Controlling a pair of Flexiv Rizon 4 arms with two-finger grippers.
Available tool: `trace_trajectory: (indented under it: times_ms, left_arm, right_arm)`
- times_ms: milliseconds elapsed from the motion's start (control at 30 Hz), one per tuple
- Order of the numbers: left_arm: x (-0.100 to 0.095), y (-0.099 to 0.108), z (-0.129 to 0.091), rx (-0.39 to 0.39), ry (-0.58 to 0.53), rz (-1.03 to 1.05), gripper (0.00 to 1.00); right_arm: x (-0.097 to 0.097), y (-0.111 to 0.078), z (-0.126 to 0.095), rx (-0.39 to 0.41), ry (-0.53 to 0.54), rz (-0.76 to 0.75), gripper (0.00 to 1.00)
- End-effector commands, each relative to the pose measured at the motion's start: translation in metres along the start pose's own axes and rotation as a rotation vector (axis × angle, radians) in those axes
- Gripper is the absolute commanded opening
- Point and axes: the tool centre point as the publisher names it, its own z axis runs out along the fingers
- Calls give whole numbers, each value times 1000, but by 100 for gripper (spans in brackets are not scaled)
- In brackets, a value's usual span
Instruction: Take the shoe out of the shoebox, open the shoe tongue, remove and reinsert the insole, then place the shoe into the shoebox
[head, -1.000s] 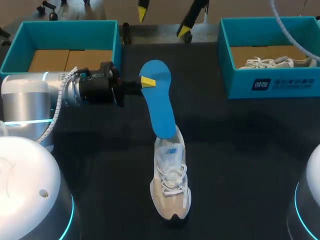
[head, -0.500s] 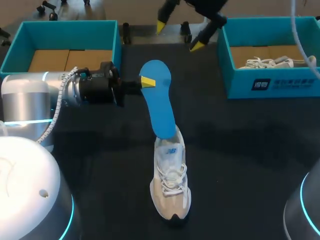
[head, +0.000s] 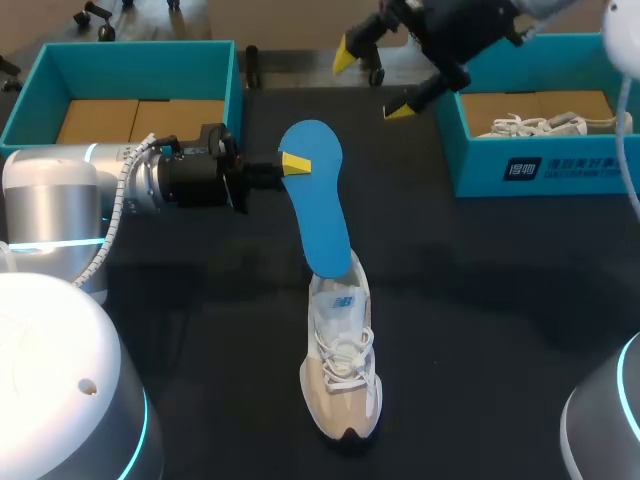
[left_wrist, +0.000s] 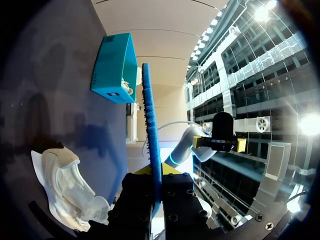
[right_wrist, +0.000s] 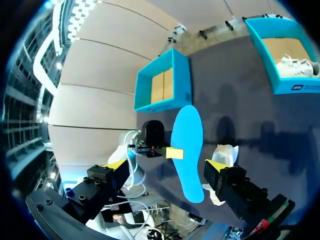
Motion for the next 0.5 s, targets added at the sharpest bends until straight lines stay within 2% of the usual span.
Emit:
trace_trajectory:
  times_ms: [33, 300, 500]
  left_arm:
    - [1, 1, 0, 2, -3, 1, 0]
    - [1, 1, 0, 2, -3, 1, 0]
    - [1, 1, 0, 2, -3, 1, 0]
  right_arm:
    - [-11, -1, 4, -3, 413, 1, 100]
    - [-24, 1, 11, -31, 495, 3, 100]
    - [-28, 4, 14, -21, 516, 22, 100]
